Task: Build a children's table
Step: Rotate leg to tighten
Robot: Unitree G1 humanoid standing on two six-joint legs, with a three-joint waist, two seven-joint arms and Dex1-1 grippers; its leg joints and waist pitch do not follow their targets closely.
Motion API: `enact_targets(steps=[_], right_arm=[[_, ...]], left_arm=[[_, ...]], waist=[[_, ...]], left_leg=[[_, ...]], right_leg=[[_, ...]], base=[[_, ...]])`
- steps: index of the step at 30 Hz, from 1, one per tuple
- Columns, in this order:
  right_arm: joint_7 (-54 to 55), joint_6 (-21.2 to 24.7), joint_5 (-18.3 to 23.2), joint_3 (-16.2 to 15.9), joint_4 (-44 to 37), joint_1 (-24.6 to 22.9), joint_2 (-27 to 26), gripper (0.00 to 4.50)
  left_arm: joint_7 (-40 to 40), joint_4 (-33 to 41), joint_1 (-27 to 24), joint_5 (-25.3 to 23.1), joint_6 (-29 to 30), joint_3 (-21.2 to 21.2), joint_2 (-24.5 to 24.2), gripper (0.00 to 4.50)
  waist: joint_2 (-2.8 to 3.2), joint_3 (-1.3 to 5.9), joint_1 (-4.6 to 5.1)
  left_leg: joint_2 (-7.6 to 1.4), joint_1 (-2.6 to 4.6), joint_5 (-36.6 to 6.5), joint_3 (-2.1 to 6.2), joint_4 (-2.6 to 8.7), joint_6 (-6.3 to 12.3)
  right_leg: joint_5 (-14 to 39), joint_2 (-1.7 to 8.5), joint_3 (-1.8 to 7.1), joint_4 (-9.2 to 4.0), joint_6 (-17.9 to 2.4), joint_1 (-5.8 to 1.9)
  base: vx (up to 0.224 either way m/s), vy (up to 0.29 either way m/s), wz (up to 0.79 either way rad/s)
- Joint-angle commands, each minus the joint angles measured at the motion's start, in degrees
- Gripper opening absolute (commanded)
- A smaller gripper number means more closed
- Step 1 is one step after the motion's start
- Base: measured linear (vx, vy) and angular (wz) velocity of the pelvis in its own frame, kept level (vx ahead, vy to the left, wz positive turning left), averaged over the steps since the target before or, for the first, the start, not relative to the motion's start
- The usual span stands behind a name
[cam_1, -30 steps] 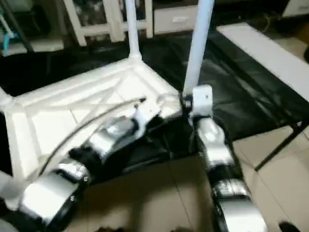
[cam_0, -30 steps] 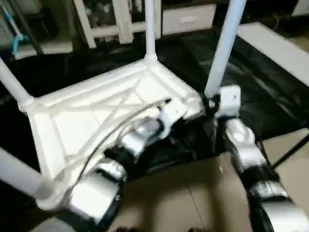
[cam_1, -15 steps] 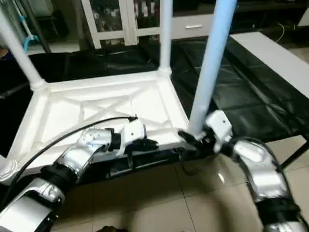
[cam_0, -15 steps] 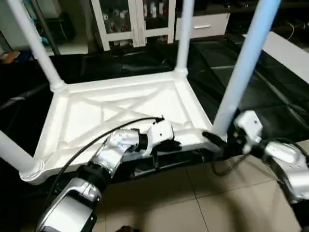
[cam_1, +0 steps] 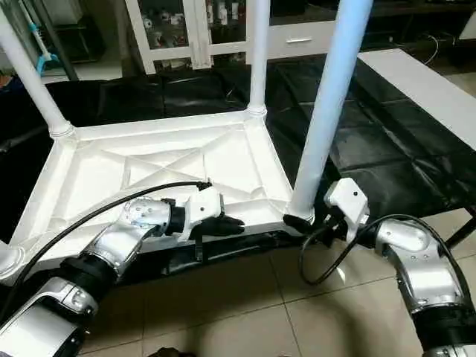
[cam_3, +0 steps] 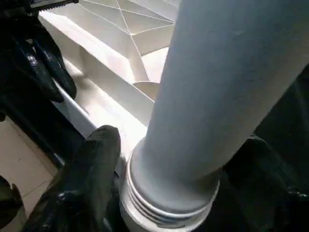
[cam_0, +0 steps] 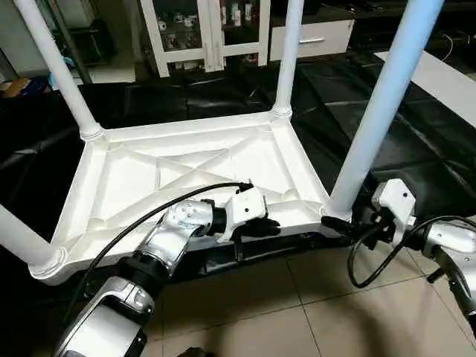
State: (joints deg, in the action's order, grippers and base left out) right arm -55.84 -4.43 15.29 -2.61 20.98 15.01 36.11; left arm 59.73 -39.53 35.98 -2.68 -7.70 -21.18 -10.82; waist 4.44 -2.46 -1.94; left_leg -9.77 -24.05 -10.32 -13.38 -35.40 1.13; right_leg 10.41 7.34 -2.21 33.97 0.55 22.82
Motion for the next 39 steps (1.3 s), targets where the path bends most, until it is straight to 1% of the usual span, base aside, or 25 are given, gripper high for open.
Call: enact_targets(steps=[1, 7, 9, 10, 12, 14, 15, 16, 17, 18, 19, 20, 21, 22, 23, 25, 26, 27, 28, 29, 30, 31, 34, 37, 39], right_arm=[[-1.8, 0.0, 0.5, 0.3, 0.3, 0.4, 0.3, 2.90], [-2.0, 0.5, 0.5, 0.6, 0.7, 0.3, 0.3, 2.36], [-1.7, 0.6, 0.3, 0.9, 0.8, 0.3, 0.0, 2.31], [0.8, 0.8, -0.6, 1.4, 1.6, 0.7, -0.7, 2.22], [3.9, 1.7, -1.3, 1.9, 2.4, 1.0, -1.9, 2.14], [7.1, 2.3, -2.6, 2.0, 3.2, 1.4, -2.8, 2.12], [12.2, 3.4, -4.3, 2.2, 4.5, 2.0, -4.4, 2.09], [16.5, 4.1, -5.9, 2.3, 5.8, 2.6, -5.6, 2.09], [22.4, 5.5, -7.4, 2.6, 7.8, 3.7, -7.6, 2.09], [31.4, 7.3, -8.1, 3.9, 11.2, 6.1, -11.4, 2.09], [36.0, 8.1, -8.1, 4.7, 13.0, 7.4, -13.4, 2.08], [41.2, 8.3, -7.9, 5.7, 15.8, 9.7, -16.1, 2.08], [41.2, 8.3, -7.9, 5.7, 15.8, 9.7, -16.1, 2.07], [50.6, 7.1, -7.1, 7.5, 22.1, 14.3, -20.9, 2.05], [54.8, 5.8, -7.0, 7.9, 25.6, 16.8, -23.3, 2.03], [58.3, 4.5, -7.1, 8.1, 28.9, 19.2, -25.2, 2.00], [60.9, 3.5, -7.2, 8.3, 31.6, 21.2, -26.6, 1.98], [62.0, 3.1, -7.2, 8.4, 32.7, 22.0, -27.2, 1.97], [64.3, 2.4, -8.1, 8.3, 34.9, 23.7, -28.1, 1.96], [65.0, 2.1, -8.6, 8.1, 35.6, 24.4, -28.4, 1.96], [65.4, 1.8, -8.9, 8.0, 36.2, 24.9, -28.7, 1.96], [66.0, 1.3, -10.2, 7.3, 36.9, 26.0, -28.9, 1.95], [67.4, -1.2, -11.3, 7.7, 39.8, 27.9, -29.1, 1.95], [67.3, -3.3, -10.5, 8.6, 41.0, 28.5, -28.8, 1.95], [65.2, -5.5, -9.7, 9.0, 41.8, 29.1, -28.7, 1.95]], left_arm=[[1.6, 1.2, -0.8, -0.5, -0.3, -1.1, -0.1, 0.00], [1.7, 1.4, -1.0, -0.7, -0.3, -1.2, -0.4, 0.00], [1.7, 1.4, -1.0, -0.8, -0.3, -1.2, -0.5, 0.00], [1.4, 1.3, -0.9, -1.0, -0.2, -1.2, -0.4, 0.00], [0.5, 0.9, -0.6, -1.6, -0.1, -1.3, -0.3, 0.00], [-0.8, 0.4, -0.2, -2.1, 0.2, -1.3, 0.1, 0.00], [-3.3, -0.8, 0.7, -3.2, 0.9, -1.2, 0.8, 0.00], [-5.4, -1.8, 1.5, -4.0, 1.6, -1.2, 1.4, 0.00], [-8.4, -3.5, 2.9, -5.1, 2.9, -1.2, 2.6, 0.00], [-13.9, -6.5, 5.4, -6.0, 5.6, -0.6, 5.1, 0.00], [-16.7, -8.0, 6.7, -6.2, 7.1, -0.1, 6.5, 0.00], [-21.4, -10.4, 8.6, -5.8, 9.1, 1.1, 8.8, 0.00], [-21.4, -10.4, 8.6, -5.8, 9.1, 1.1, 8.8, 0.00], [-29.8, -15.0, 11.9, -3.6, 12.1, 4.5, 13.5, 0.00], [-33.8, -17.2, 13.6, -2.6, 12.9, 6.2, 15.9, 0.00], [-37.3, -19.0, 15.2, -2.1, 12.5, 7.3, 17.6, 0.00], [-40.4, -20.3, 16.6, -2.3, 11.7, 8.0, 18.5, 0.00], [-41.7, -20.9, 17.3, -2.4, 11.4, 8.3, 18.8, 0.00], [-44.2, -22.1, 18.8, -2.2, 11.1, 9.6, 19.4, 0.00], [-44.7, -22.5, 19.3, -2.2, 11.0, 9.9, 19.4, 0.00], [-45.1, -22.8, 19.7, -2.3, 11.0, 10.2, 19.5, 0.00], [-45.1, -23.1, 20.2, -2.3, 11.0, 10.7, 19.0, 0.00], [-45.3, -25.0, 20.1, -3.0, 10.7, 10.7, 18.0, 0.00], [-45.1, -25.4, 19.6, -2.8, 10.5, 10.5, 17.5, 0.00], [-45.0, -25.8, 19.6, -2.4, 10.0, 10.0, 17.3, 0.00]], waist=[[-1.88, 3.81, 0.34], [-1.79, 3.82, 0.37], [-1.68, 3.89, 0.30], [-1.72, 3.87, 0.30], [-1.71, 3.78, 0.40], [-1.71, 3.67, 0.74], [-1.81, 3.64, 0.94], [-1.72, 3.55, 1.23], [-1.76, 3.63, 1.56], [-1.87, 3.59, 1.87], [-1.67, 3.55, 2.62], [-1.57, 3.73, 2.78], [-1.60, 3.72, 2.90], [-1.32, 3.82, 3.13], [-1.09, 3.98, 3.80], [-1.33, 4.26, 3.99], [-1.35, 4.40, 3.85], [-1.05, 4.46, 4.09], [-1.11, 4.73, 4.18], [-1.08, 4.70, 4.24], [-1.57, 4.79, 4.24], [-1.53, 4.79, 4.11], [-1.47, 4.85, 3.70], [-1.31, 4.98, 3.45], [-1.36, 4.92, 3.34]], left_leg=[[-3.53, 2.52, -16.0, 2.29, 4.99, 4.44], [-3.53, 2.49, -15.9, 2.31, 5.05, 4.37], [-3.53, 2.53, -15.6, 2.31, 4.99, 4.37], [-3.56, 2.52, -15.5, 2.30, 5.00, 4.43], [-3.50, 2.45, -16.1, 2.29, 5.09, 4.24], [-3.47, 2.56, -17.6, 2.37, 5.26, 3.15], [-3.47, 2.58, -17.9, 2.37, 5.29, 2.76], [-3.30, 2.48, -18.5, 2.41, 5.40, 1.63], [-3.15, 2.64, -19.8, 2.53, 5.48, 0.13], [-3.12, 2.68, -20.7, 2.53, 5.56, -0.46], [-2.86, 2.86, -22.1, 2.49, 5.51, -1.72], [-2.88, 2.84, -22.6, 2.84, 5.58, -2.42], [-2.84, 2.83, -22.5, 2.81, 5.61, -2.56], [-2.78, 2.99, -22.7, 2.68, 5.59, -2.68], [-2.52, 2.71, -22.5, 2.83, 5.48, -2.97], [-2.41, 2.49, -21.1, 2.88, 5.37, -2.31], [-2.39, 2.37, -19.0, 2.72, 5.12, -0.70], [-2.16, 1.77, -16.3, 2.72, 4.87, 1.22], [-2.13, 1.55, -13.2, 2.70, 4.55, 3.20], [-2.12, 1.75, -12.3, 2.60, 4.36, 4.20], [-2.05, 1.41, -10.3, 2.52, 3.98, 6.33], [-2.07, 1.45, -9.4, 2.47, 3.89, 7.13], [-2.47, 1.60, -6.0, 2.50, 3.63, 9.36], [-2.63, 1.61, -2.2, 2.54, 3.32, 11.35], [-2.59, 1.56, -2.3, 2.39, 3.22, 12.01]], right_leg=[[12.5, 1.45, 0.91, -4.11, -12.7, -1.37], [11.9, 1.34, 0.86, -4.02, -12.7, -1.37], [11.4, 1.38, 0.86, -3.94, -12.9, -1.40], [11.0, 1.39, 0.89, -3.94, -13.0, -1.36], [11.9, 1.37, 0.86, -4.00, -12.9, -1.30], [14.2, 1.31, 0.86, -4.26, -12.3, -1.11], [14.7, 1.24, 0.88, -4.29, -12.2, -1.02], [16.0, 1.14, 0.87, -4.29, -11.7, -0.82], [17.7, 1.12, 0.78, -4.35, -11.2, -0.70], [18.5, 1.12, 0.81, -4.51, -10.9, -0.62], [19.5, 1.01, 0.85, -4.59, -10.8, -0.17], [19.9, 1.17, 0.74, -4.71, -10.3, -0.49], [19.5, 1.15, 0.74, -4.74, -10.2, -0.35], [17.8, 0.99, 0.75, -4.79, -10.3, -0.23], [15.5, 1.02, 0.69, -4.47, -11.3, -0.34], [13.3, 1.14, 0.56, -4.47, -11.8, -0.72], [10.1, 1.16, 0.53, -4.38, -12.2, -0.89], [6.4, 1.22, 0.38, -4.06, -12.8, -1.28], [2.5, 1.22, 0.13, -3.62, -13.5, -1.68], [1.3, 1.26, 0.13, -3.64, -14.0, -1.52], [0.0, 1.52, 0.09, -3.36, -14.6, -1.99], [-0.1, 1.58, 0.08, -3.43, -14.8, -1.96], [-0.5, 1.39, -0.06, -3.01, -15.4, -1.83], [-4.5, 1.27, -0.10, -2.38, -16.1, -1.80], [-4.3, 1.37, -0.09, -2.40, -16.3, -1.83]], base=[[0.000, 0.000, 0.00], [0.000, 0.000, 0.00], [0.000, 0.000, 0.00], [0.000, 0.000, 0.00], [0.000, 0.000, 0.00], [0.000, 0.000, 0.00], [0.000, 0.000, 0.00], [0.000, 0.000, 0.00], [0.000, 0.000, 0.00], [0.000, 0.000, 0.00], [0.000, 0.000, 0.00], [0.000, 0.000, 0.00], [0.000, 0.000, 0.00], [0.000, 0.000, 0.00], [0.000, 0.000, 0.00], [0.000, 0.000, 0.00], [0.000, 0.000, 0.00], [0.000, 0.000, 0.00], [0.000, 0.000, 0.00], [0.000, 0.000, 0.00], [0.000, 0.000, 0.00], [0.000, 0.000, 0.00], [0.000, 0.000, 0.00], [0.000, 0.000, 0.00], [0.000, 0.000, 0.00]])
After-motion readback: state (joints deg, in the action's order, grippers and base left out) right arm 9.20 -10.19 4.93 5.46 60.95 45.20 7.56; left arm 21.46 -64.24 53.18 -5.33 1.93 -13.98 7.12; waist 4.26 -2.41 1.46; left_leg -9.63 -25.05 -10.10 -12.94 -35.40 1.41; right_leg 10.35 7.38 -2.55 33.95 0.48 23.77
